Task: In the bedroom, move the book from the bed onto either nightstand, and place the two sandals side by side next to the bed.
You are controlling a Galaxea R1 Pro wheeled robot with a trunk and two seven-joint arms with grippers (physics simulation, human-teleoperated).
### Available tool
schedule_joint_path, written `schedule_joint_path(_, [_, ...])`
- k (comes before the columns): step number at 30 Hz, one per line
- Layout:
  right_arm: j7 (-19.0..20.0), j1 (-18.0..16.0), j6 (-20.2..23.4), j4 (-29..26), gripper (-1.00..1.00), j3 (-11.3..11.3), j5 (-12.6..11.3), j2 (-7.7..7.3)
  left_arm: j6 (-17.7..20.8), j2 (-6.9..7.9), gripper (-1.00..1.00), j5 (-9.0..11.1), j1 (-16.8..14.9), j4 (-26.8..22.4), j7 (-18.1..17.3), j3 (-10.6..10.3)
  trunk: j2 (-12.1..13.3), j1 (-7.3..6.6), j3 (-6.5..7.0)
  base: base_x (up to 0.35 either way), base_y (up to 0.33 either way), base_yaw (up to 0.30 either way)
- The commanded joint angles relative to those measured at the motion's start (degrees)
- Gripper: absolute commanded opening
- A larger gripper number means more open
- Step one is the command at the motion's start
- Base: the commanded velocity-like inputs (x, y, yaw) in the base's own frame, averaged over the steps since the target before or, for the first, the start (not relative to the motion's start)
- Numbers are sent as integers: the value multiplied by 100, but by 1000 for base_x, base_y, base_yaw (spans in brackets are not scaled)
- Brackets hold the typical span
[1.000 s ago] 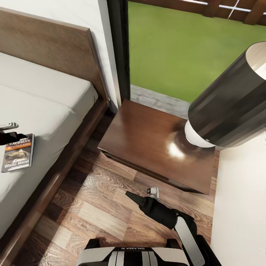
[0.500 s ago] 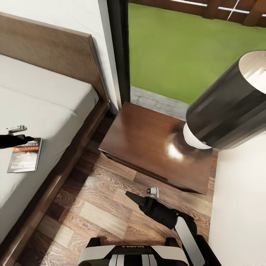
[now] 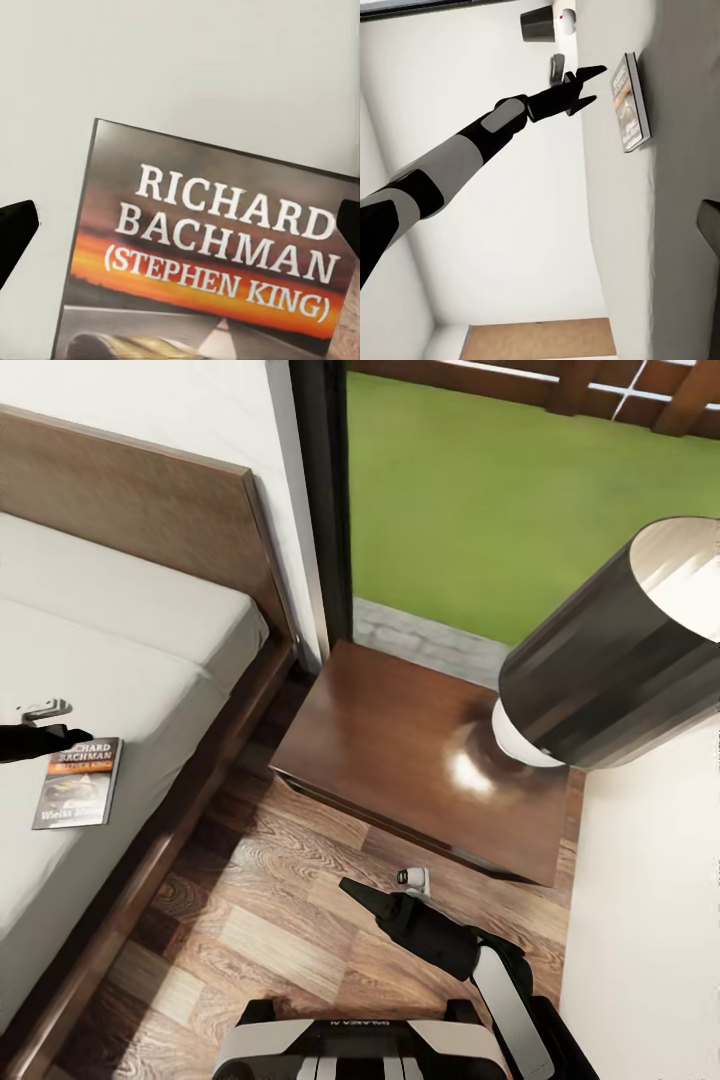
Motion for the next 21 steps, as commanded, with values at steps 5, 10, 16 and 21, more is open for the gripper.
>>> schedule_joint_path(5, [-2,-2,36,2,100,0,-30,3,23,10,100,-51,-4,-16,-47,54,200,-110,88,0,0,0])
schedule_joint_path(10, [-1,-2,30,3,100,0,-21,3,23,34,100,-49,-5,-18,-57,57,401,-220,178,0,0,0])
schedule_joint_path(16, [0,-2,15,3,100,0,-8,3,23,107,100,-25,-5,-19,-91,60,642,-352,285,0,0,0])
schedule_joint_path(21, [-5,-2,5,15,100,0,7,5,32,144,100,99,-5,-22,-195,106,842,-462,375,0,0,0])
